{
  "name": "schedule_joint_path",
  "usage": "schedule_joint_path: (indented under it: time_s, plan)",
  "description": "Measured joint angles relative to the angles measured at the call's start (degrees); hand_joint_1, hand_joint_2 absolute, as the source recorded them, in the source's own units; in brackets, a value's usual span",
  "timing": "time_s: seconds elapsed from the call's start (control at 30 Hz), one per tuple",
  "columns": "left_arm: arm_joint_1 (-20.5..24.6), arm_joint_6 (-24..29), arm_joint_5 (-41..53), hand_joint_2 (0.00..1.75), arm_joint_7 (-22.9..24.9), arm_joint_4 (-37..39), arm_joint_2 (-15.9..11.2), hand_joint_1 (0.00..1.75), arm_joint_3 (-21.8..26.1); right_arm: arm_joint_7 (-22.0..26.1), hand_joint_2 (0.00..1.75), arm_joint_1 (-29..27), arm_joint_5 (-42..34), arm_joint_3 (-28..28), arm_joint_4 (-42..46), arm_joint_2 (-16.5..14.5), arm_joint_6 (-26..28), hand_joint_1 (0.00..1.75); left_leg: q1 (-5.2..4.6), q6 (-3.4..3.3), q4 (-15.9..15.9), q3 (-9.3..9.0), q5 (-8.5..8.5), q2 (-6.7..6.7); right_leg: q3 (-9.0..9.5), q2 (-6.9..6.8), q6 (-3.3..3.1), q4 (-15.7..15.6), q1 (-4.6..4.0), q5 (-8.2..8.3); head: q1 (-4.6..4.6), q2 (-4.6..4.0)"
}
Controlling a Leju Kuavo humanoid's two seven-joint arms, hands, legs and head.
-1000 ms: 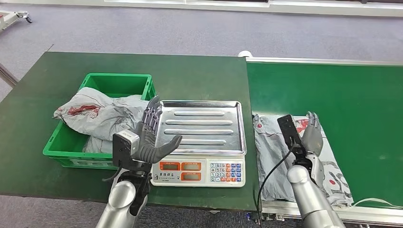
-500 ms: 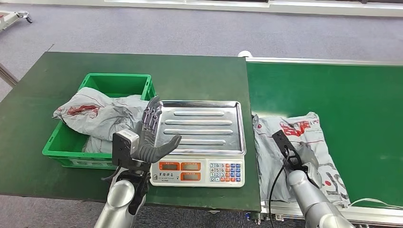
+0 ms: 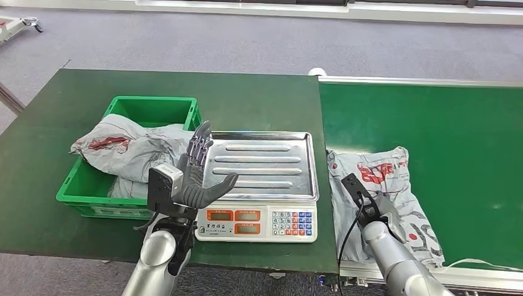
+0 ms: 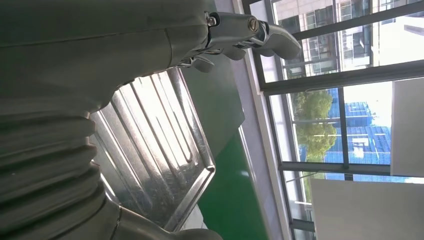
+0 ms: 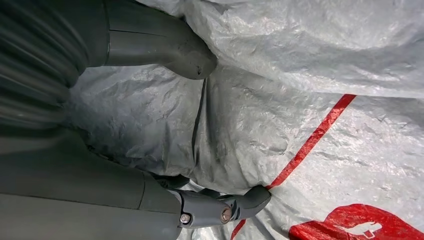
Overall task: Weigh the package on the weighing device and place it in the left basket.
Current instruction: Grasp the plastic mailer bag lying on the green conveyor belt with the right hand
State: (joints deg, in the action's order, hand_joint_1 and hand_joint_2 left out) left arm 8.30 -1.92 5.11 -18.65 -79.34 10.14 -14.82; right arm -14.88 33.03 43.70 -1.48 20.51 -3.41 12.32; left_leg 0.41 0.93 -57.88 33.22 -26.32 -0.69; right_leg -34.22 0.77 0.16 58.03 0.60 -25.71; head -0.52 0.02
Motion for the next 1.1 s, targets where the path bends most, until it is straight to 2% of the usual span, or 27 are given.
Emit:
schedule_joint_path:
  time_s: [0.4, 0.43, 0.53, 0.57, 0.8, 1.1]
  plan:
    - [-0.2, 0.0, 0.1, 1.75, 0.0, -0.1, 0.0, 0.0, 0.0, -1.4, 1.75, 0.1, 0.4, 0.4, -0.8, -0.9, -1.5, 0.0, 0.0, -0.04, 0.0, -0.34, -0.03, 0.0, 0.4, -0.02, 0.01, 0.0, 0.0, -0.02, 0.0, 0.0]
    - [-0.3, 0.0, 0.2, 1.75, 0.1, -0.3, 0.0, 0.0, 0.0, -1.4, 1.75, 0.1, 0.5, 0.4, -0.9, -1.0, -1.4, 0.37, 0.0, -0.05, 0.0, -0.37, -0.04, 0.0, 0.43, -0.03, 0.02, 0.0, -0.01, -0.02, 0.0, 0.0]
    - [-1.0, 0.1, 0.6, 1.75, 0.3, -1.0, 0.0, 0.0, 0.0, 0.0, 1.75, 0.0, 0.5, 0.6, -1.2, -1.3, -0.2, 1.68, 0.0, -0.06, 0.0, -0.43, -0.06, 0.0, 0.5, -0.03, 0.04, 0.0, 0.0, -0.05, 0.0, 0.0]
    - [-1.2, 0.3, 0.8, 1.75, 0.3, -1.3, 0.0, 0.0, 0.0, 0.9, 1.75, 0.0, 0.4, 0.8, -1.2, -1.4, 0.5, 1.75, 0.0, -0.07, 0.0, -0.43, -0.06, 0.0, 0.51, -0.03, 0.04, 0.0, 0.0, -0.05, 0.0, 0.0]
    - [-3.3, 0.8, 2.6, 1.75, 0.7, -3.2, 0.0, 0.0, 0.0, 10.8, 1.75, -0.9, 0.1, 2.2, -0.6, -2.6, 9.5, 1.75, -0.01, -0.07, 0.0, -0.37, -0.07, 0.02, 0.45, -0.02, 0.04, 0.0, 0.02, 0.0, 0.01, 0.0]
    - [-4.2, 0.7, 3.2, 1.75, 0.3, -3.6, 0.1, 0.0, 0.0, 17.1, 1.75, -3.2, -1.6, 2.2, 6.7, -4.1, 11.3, 1.75, 0.0, -0.02, 0.0, -0.15, -0.04, 0.04, 0.12, 0.04, 0.02, 0.0, 0.01, 0.01, 0.0, 0.0]
